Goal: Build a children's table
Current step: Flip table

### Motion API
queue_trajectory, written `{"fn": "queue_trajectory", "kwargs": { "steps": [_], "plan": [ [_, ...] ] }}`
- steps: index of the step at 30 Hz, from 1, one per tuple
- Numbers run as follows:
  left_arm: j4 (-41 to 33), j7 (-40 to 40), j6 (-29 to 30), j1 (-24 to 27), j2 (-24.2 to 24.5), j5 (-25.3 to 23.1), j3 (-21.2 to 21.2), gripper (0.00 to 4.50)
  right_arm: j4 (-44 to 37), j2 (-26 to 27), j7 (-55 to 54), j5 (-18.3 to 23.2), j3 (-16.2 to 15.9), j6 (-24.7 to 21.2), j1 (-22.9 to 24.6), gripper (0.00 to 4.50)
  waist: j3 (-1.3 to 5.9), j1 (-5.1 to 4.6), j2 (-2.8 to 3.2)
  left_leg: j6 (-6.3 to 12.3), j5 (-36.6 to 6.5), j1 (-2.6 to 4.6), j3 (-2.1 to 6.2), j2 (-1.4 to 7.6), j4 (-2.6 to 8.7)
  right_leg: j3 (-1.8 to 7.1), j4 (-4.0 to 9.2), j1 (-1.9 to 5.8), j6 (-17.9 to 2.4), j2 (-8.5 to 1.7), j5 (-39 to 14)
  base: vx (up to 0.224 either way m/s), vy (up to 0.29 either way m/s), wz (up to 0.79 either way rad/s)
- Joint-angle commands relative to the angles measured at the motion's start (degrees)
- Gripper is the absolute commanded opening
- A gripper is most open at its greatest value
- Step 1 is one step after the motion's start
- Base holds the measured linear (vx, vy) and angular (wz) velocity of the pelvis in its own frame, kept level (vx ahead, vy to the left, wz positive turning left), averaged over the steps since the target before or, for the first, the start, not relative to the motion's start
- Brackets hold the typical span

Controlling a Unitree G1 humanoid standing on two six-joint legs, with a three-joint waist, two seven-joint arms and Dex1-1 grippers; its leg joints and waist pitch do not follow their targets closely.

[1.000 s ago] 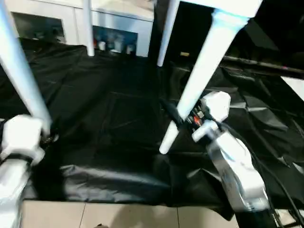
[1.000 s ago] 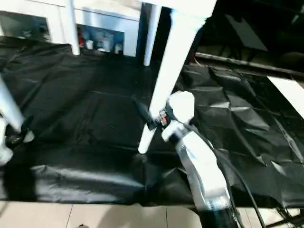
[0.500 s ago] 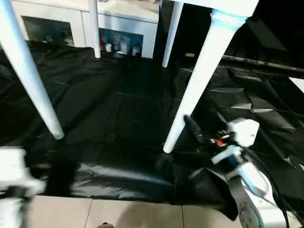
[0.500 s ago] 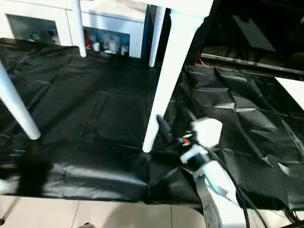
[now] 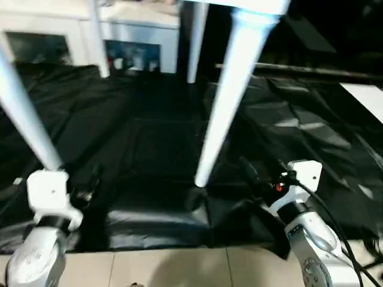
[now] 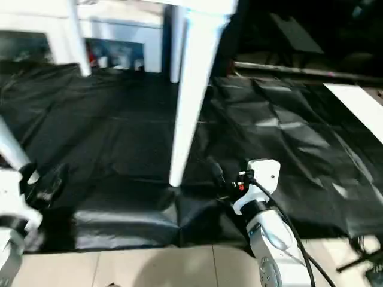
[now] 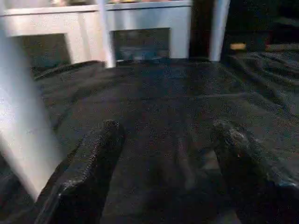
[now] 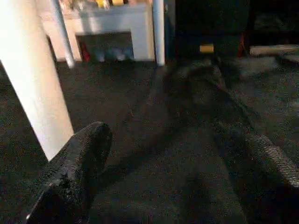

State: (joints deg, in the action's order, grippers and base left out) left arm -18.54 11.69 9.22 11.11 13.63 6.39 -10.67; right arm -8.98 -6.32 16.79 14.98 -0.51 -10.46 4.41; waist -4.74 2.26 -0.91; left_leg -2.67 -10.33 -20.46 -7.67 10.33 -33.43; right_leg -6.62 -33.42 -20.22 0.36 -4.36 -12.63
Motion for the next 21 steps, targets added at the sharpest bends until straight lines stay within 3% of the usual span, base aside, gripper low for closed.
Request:
{"fn": "queue_trajectory", "kwargs": {
  "steps": [1,2,3,4,5,6,7,8,9,10,12,14,16,17,18,19,20,21],
  "plan": [
    [0.91,0.17,-1.04,-0.51,0.04,-1.59,2.19,3.50,1.23,-0.36,0.36,-0.81,-0.27,0.75,-0.97,3.92,2.01,3.66,2.00,-5.16,-54.82,-5.33,-0.65,4.24,12.32,1.39,-6.62,4.85,-2.56,-0.10,-12.22,-0.038,-0.050,0.10],
    [1.14,0.05,-1.26,-0.66,0.15,-2.07,2.71,3.50,1.66,-0.32,0.43,-0.88,-0.36,0.76,-1.07,3.92,2.60,2.35,-1.44,-2.21,-46.01,-0.39,-1.20,3.17,8.76,6.30,-3.84,0.43,-0.46,-2.04,-22.60,0.062,-0.131,0.11],
    [1.03,-0.08,-0.97,-0.62,-0.07,-2.26,3.25,3.50,2.00,-0.41,0.66,-0.97,-0.59,0.57,-1.32,3.92,1.38,2.87,-2.03,-1.96,-27.06,4.57,-0.42,-0.22,-4.43,8.02,9.31,-7.29,1.67,-9.11,-58.99,0.062,-0.131,0.11],
    [0.93,-0.15,-0.73,-0.56,-0.26,-2.33,3.58,3.50,2.20,-0.47,0.82,-1.03,-0.76,0.45,-1.48,3.92,2.18,2.27,-3.08,-0.69,-14.23,2.26,0.82,-0.93,-5.56,9.48,9.07,-5.15,1.36,-9.60,-61.83,0.093,-0.075,-0.23],
    [0.90,-0.33,-0.80,-0.22,-0.88,-2.38,3.95,3.50,2.30,-0.67,1.43,-1.18,-1.34,0.44,-1.76,3.92,3.64,3.89,-0.65,-3.25,-7.70,-1.46,2.09,2.00,1.70,7.24,4.03,0.27,-2.48,-6.41,-38.05,0.059,0.013,-0.10],
    [0.97,-0.32,-0.86,0.12,-1.37,-2.35,4.38,3.50,2.39,-1.03,1.99,-1.37,-1.79,0.52,-1.96,3.92,3.95,3.50,-0.76,-3.68,-15.70,0.56,1.22,2.45,2.78,6.18,2.13,-1.67,-4.05,-2.83,-23.40,0.059,0.013,-0.10],
    [0.97,-0.32,-0.86,0.12,-1.37,-2.35,4.38,3.50,2.39,-1.03,1.99,-1.37,-1.79,0.52,-1.96,3.92,3.95,3.50,-0.76,-3.68,-15.70,0.56,1.22,2.45,2.78,6.18,2.13,-1.67,-4.05,-2.83,-23.40,0.015,-0.011,0.19],
    [1.07,-0.30,-0.97,0.20,-1.53,-2.39,4.53,3.50,2.48,-1.14,2.20,-1.46,-1.89,0.61,-2.04,3.92,4.01,3.17,0.15,-3.32,-17.90,0.22,1.11,2.69,3.72,6.33,1.57,-0.98,-6.55,-2.65,-14.27,0.000,0.000,0.00],
    [1.43,-0.38,-1.62,0.47,-1.57,-2.96,5.11,3.50,2.69,-1.25,2.66,-1.22,-1.84,0.55,-2.27,3.92,3.88,2.71,-0.14,-2.92,-18.76,-0.64,0.86,2.68,4.19,6.28,1.78,-0.15,-7.63,-2.86,-11.76,0.000,0.000,0.00],
    [1.43,-0.53,-1.77,0.60,-1.66,-3.06,5.29,3.50,2.84,-1.30,2.77,-1.17,-1.77,0.55,-2.40,3.92,3.88,2.71,-0.14,-2.92,-18.76,-0.64,0.86,2.68,4.19,6.28,1.78,-0.15,-7.63,-2.86,-11.76,0.000,0.000,0.00],
    [1.28,-0.68,-1.92,0.85,-1.76,-3.11,5.48,3.50,3.05,-1.30,2.83,-1.15,-1.72,0.58,-2.56,3.92,3.89,2.64,-0.82,-2.50,-18.36,-0.77,0.50,2.49,4.14,6.49,2.13,0.04,-7.15,-3.15,-11.57,0.000,0.000,0.00],
    [0.95,-0.86,-2.09,1.48,-1.91,-3.41,5.71,3.50,3.39,-1.24,3.08,-1.10,-1.89,0.57,-2.79,3.92,4.06,2.71,-1.13,-1.78,-15.48,-1.06,0.25,2.37,4.08,6.61,2.20,0.16,-6.41,-3.26,-10.77,0.000,0.000,0.00],
    [0.98,-0.87,-2.12,1.51,-1.94,-3.41,5.78,3.50,3.53,-1.25,3.26,-1.04,-1.95,0.59,-2.84,3.92,4.37,2.70,-1.12,-0.41,-8.59,-1.41,0.07,2.22,3.53,6.59,1.80,-0.05,-7.39,-2.95,-3.19,0.000,0.000,0.00],
    [1.00,-0.87,-2.13,1.50,-1.95,-3.43,5.81,3.50,3.59,-1.27,3.31,-1.03,-1.96,0.62,-2.86,3.92,4.74,2.60,-1.21,2.01,-0.36,-1.80,-0.23,1.76,2.69,6.27,1.03,-0.25,-9.23,-2.46,7.17,0.000,0.000,0.00],
    [1.09,-0.66,-2.23,1.50,-1.88,-3.47,5.87,3.50,3.81,-1.28,3.41,-1.16,-2.06,0.77,-2.89,3.92,5.82,2.58,-1.20,6.64,11.23,-2.36,-0.78,0.57,1.03,5.41,0.07,-1.06,-12.36,-1.48,22.05,0.000,0.000,0.00],
    [1.13,-0.65,-2.26,1.49,-1.87,-3.51,5.86,3.50,3.85,-1.27,3.43,-1.20,-2.09,0.80,-2.90,3.92,6.54,2.63,-1.26,8.43,16.18,-2.65,-0.87,0.02,0.13,5.26,-0.60,-1.05,-13.23,-1.22,28.43,0.000,0.000,0.00],
    [1.18,-0.63,-2.29,1.48,-1.86,-3.55,5.86,3.50,3.89,-1.25,3.45,-1.24,-2.11,0.83,-2.91,3.92,7.28,2.63,-1.04,11.89,24.72,-3.68,-0.71,-0.44,-0.67,4.19,-1.24,-2.25,-14.79,-0.21,37.35,-0.055,0.004,-0.01],
    [1.31,-0.58,-2.41,1.43,-1.87,-3.56,5.87,3.50,3.94,-1.21,3.46,-1.36,-2.16,0.89,-2.95,3.92,7.72,2.81,-0.85,13.23,26.73,-3.89,-0.78,-0.70,-1.35,3.79,-1.27,-2.77,-15.21,0.05,39.43,-0.055,0.004,-0.01]
  ]
}}
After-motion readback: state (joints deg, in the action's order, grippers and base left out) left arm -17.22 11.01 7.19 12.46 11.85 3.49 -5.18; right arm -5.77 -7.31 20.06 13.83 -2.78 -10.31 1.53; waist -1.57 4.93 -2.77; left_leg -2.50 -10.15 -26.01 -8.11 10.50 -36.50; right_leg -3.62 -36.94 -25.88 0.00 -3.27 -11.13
